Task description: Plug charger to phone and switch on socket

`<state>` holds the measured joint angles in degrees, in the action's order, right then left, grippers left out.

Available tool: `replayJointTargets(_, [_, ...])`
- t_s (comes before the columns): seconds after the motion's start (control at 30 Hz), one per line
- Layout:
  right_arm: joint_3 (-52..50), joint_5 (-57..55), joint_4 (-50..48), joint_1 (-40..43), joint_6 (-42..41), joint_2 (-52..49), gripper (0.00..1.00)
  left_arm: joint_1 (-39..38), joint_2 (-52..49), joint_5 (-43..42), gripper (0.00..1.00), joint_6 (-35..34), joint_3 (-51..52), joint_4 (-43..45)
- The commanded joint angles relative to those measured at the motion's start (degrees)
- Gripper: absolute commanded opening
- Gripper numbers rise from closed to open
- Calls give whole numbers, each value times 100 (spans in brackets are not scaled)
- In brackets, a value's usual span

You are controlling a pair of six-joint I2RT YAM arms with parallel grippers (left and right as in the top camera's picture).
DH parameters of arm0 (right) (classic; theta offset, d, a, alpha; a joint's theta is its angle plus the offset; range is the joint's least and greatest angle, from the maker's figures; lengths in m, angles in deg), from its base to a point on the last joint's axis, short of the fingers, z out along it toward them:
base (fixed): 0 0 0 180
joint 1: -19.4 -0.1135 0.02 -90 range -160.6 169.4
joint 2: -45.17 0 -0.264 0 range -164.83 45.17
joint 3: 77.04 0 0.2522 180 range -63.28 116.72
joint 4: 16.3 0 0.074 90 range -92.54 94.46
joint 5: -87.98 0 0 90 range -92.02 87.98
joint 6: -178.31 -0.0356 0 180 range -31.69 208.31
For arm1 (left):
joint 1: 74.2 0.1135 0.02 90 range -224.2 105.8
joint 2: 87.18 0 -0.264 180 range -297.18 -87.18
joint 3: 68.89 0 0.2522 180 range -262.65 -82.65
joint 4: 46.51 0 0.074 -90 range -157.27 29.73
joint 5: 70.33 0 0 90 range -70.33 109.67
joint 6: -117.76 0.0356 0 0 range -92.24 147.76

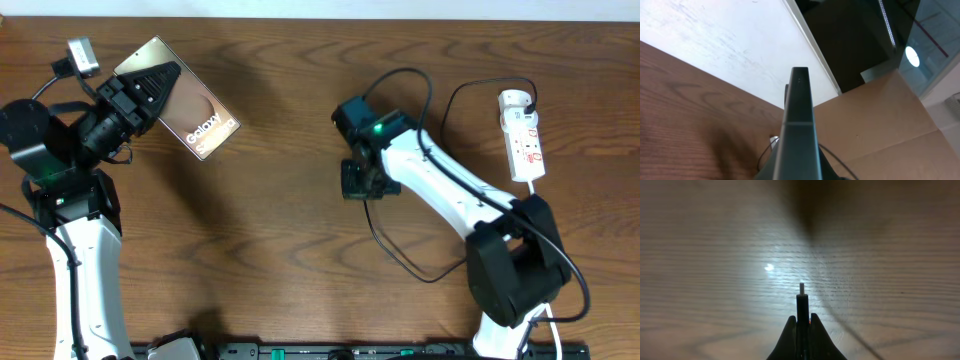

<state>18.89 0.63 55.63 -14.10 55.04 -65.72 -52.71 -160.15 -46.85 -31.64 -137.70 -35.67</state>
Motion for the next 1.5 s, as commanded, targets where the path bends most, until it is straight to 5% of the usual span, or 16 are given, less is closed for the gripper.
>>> replayJointTargets(0.0, [-389,26,-245,-76,-201,-122,1,13,35,-140,7,-48,-52,85])
replayJointTargets(1.2, [-885,505,-654,-109,-70,-109,1,13,35,-293,7,42,-52,83])
replayJointTargets(1.33, [-501,1683,-811,-109,809,-9,1,13,35,-295,7,42,-52,83])
replayJointTargets(1.47, [-177,4614,-1346,-105,2352,118,1,13,35,-295,7,42,-52,83])
